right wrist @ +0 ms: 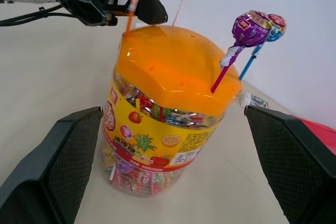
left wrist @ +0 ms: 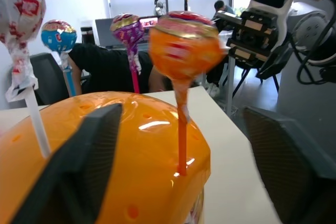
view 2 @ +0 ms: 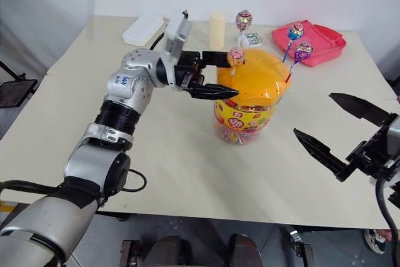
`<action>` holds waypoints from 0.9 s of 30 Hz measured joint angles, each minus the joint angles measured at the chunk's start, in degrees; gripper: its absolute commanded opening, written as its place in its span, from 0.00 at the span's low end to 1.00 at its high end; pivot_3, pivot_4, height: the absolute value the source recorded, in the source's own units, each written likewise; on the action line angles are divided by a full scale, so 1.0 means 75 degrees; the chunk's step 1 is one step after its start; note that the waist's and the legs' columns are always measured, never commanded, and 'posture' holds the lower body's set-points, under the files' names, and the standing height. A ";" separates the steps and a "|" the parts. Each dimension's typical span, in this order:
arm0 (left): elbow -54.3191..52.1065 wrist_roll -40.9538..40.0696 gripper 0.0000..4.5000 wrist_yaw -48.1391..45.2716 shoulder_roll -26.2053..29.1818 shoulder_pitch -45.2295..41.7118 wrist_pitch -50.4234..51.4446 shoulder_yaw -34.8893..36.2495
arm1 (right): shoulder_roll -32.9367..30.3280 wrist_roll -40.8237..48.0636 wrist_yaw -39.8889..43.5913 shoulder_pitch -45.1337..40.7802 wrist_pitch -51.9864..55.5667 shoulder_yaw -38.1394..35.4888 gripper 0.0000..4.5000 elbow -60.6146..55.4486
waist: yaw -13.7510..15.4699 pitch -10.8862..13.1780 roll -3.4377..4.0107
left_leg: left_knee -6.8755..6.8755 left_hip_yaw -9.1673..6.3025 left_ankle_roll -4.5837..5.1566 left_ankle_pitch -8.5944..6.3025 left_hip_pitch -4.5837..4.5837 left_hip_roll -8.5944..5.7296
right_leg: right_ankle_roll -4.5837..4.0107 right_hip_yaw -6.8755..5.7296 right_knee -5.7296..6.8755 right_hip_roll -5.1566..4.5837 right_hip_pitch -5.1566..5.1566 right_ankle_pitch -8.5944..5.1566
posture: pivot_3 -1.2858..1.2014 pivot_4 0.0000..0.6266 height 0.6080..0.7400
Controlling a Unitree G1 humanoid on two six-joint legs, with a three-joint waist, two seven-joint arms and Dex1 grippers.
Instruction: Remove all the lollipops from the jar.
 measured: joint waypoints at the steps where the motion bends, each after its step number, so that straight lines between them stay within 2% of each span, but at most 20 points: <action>1: -0.0001 0.0011 0.58 -0.0030 -0.0005 -0.0033 -0.0014 0.0000 | 0.0006 0.0002 -0.0028 0.0023 -0.0004 -0.0014 1.00 -0.0028 | 0.0004 0.0000 0.0000 | 0.0000 0.0000 0.0000 0.0000 0.0000 0.0000 | 0.0000 0.0000 0.0000 0.0000 0.0000 0.0000 | 0.52 0.24 1.00; 9: -0.0001 0.0019 0.00 -0.0261 -0.0076 -0.0084 -0.0035 0.0050 | 0.0010 0.0129 -0.0067 0.0140 -0.0036 -0.0275 1.00 -0.0137 | 0.0013 0.0000 0.0000 | 0.0001 0.0000 0.0001 0.0000 0.0001 0.0000 | 0.0000 0.0000 0.0000 0.0000 0.0000 0.0000 | 0.52 0.24 1.00; 16: -0.0160 -0.0082 0.00 -0.0122 -0.0079 -0.0520 0.0100 0.0324 | -0.0086 0.0128 0.0046 -0.0054 -0.0073 -0.0280 1.00 0.0097 | 0.0017 0.0002 -0.0004 | 0.0001 -0.0001 0.0003 -0.0001 -0.0001 0.0000 | 0.0000 0.0000 0.0000 0.0000 0.0000 0.0000 | 0.52 0.24 1.00; 22: -0.0342 -0.0211 0.00 0.0877 0.0040 -0.1220 0.0250 0.0924 | -0.0365 0.0127 0.0346 -0.0384 -0.0113 -0.0256 1.00 0.0479 | 0.0008 0.0002 -0.0004 | 0.0001 -0.0001 0.0004 -0.0002 0.0001 0.0001 | 0.0001 0.0001 0.0000 -0.0001 0.0001 0.0001 | 0.52 0.24 1.00; 27: -0.0422 0.0086 0.00 0.1952 0.0772 -0.1307 0.0760 0.0975 | -0.0587 0.0368 0.0994 -0.0785 -0.0221 -0.0105 1.00 0.0881 | -0.0020 0.0002 -0.0004 | 0.0000 -0.0001 0.0003 -0.0002 0.0004 0.0001 | 0.0001 0.0002 0.0002 0.0000 0.0000 0.0000 | 0.52 0.24 1.00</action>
